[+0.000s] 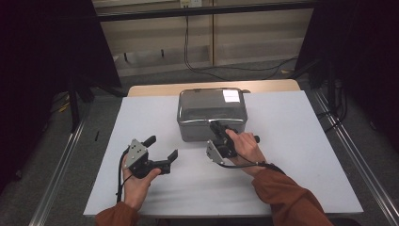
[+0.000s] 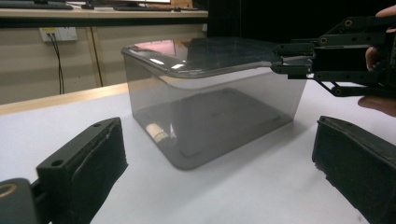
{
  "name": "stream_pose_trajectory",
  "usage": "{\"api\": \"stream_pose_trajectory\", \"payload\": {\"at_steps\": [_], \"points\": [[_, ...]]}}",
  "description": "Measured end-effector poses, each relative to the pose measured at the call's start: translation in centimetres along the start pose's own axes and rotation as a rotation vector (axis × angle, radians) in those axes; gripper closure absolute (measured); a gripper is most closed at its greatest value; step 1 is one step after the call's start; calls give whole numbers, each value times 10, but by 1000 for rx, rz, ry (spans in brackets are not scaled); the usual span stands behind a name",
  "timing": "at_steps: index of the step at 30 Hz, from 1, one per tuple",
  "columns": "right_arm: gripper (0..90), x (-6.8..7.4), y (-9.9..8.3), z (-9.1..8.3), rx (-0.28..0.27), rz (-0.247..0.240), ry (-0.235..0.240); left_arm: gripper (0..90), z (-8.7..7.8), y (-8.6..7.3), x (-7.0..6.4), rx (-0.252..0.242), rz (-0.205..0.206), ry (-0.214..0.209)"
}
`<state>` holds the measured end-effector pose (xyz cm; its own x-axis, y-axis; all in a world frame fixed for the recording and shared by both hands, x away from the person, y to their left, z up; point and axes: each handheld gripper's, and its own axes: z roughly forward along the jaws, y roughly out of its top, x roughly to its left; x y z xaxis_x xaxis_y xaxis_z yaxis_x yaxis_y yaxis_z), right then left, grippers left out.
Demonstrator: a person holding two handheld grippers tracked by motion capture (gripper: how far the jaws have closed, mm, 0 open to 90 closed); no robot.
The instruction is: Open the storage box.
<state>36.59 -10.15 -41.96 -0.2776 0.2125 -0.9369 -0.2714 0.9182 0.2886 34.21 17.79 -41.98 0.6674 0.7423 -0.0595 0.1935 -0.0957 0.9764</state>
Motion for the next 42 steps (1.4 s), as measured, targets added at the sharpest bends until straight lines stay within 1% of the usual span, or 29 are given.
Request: {"api": "stream_pose_trajectory", "payload": {"at_steps": [1, 2, 3, 5, 7, 12, 13, 16, 18, 20, 21, 23, 24, 25, 26, 27, 30, 31, 32, 33, 34, 35, 36, 37, 38, 39, 40, 41, 42], "points": [[774, -2, 1, 0, -1, 2, -2, 25, 3, 3, 2, -6, 4, 9], [774, -2, 1, 0, -1, 2, -2, 25, 3, 3, 2, -6, 4, 9], [777, -3, 2, 0, -2, -3, -5, 25, 6, 5, 4, -12, -1, 26], [778, -4, 2, 0, -4, 1, -6, 26, 9, 7, 6, -13, -2, 30], [779, -5, 2, 0, -6, 1, -10, 26, 13, 8, 7, -10, 6, 30], [780, -7, 2, 0, -9, 0, -12, 34, 21, 8, 8, 5, 4, 29], [781, -7, 2, -1, -8, 4, -16, 34, 24, 10, 8, -5, 8, 27], [780, -8, 2, -1, -11, 4, -11, 36, 25, 12, 6, 0, 17, 27], [780, -8, 1, 0, -14, -1, -6, 37, 27, 15, 6, -10, 21, 26], [781, -10, 1, -1, -13, 0, -3, 40, 29, 17, 7, -18, 26, 34], [781, -10, 2, -1, -12, 1, -3, 40, 31, 17, 7, -25, 13, 37], [782, -12, 2, 0, -14, 4, -6, 39, 37, 18, 11, -19, 23, 47], [782, -12, 2, 0, -14, 4, -6, 39, 37, 18, 11, -19, 23, 47], [785, -15, 2, -1, -17, -2, -10, 40, 42, 18, 13, -19, 11, 43], [785, -15, 2, -1, -17, -2, -10, 39, 42, 18, 13, -19, 11, 43], [786, -18, 2, -1, -18, 11, -16, 39, 46, 19, 15, -12, 20, 41], [788, -21, 3, -1, -20, 10, -19, 39, 50, 22, 17, -16, 20, 47], [789, -22, 3, 0, -24, 10, -22, 40, 55, 26, 17, -28, 28, 65], [789, -22, 3, 0, -24, 10, -22, 40, 55, 26, 17, -28, 28, 65], [790, -24, 4, 0, -25, 9, -26, 40, 59, 30, 19, -41, 16, 67], [791, -24, 4, 0, -25, 16, -25, 40, 59, 30, 19, -41, 16, 67], [793, -26, 4, 0, -25, 6, -23, 40, 65, 33, 21, -17, 40, 66], [793, -26, 4, 0, -25, 6, -23, 40, 65, 33, 21, -17, 40, 66], [796, -29, 5, 0, -26, -2, -23, 40, 70, 33, 22, -15, 54, 73], [796, -29, 5, 0, -26, -2, -23, 40, 70, 33, 22, -15, 54, 73], [797, -31, 5, 0, -23, 0, -26, 40, 76, 32, 23, -11, 46, 72], [797, -31, 5, 0, -23, 0, -26, 42, 76, 32, 23, -11, 46, 72], [797, -34, 5, 1, -29, -3, -28, 44, 81, 30, 24, -9, 56, 73], [797, -34, 5, 2, -28, -2, -30, 45, 83, 30, 26, -1, 55, 75]]}}
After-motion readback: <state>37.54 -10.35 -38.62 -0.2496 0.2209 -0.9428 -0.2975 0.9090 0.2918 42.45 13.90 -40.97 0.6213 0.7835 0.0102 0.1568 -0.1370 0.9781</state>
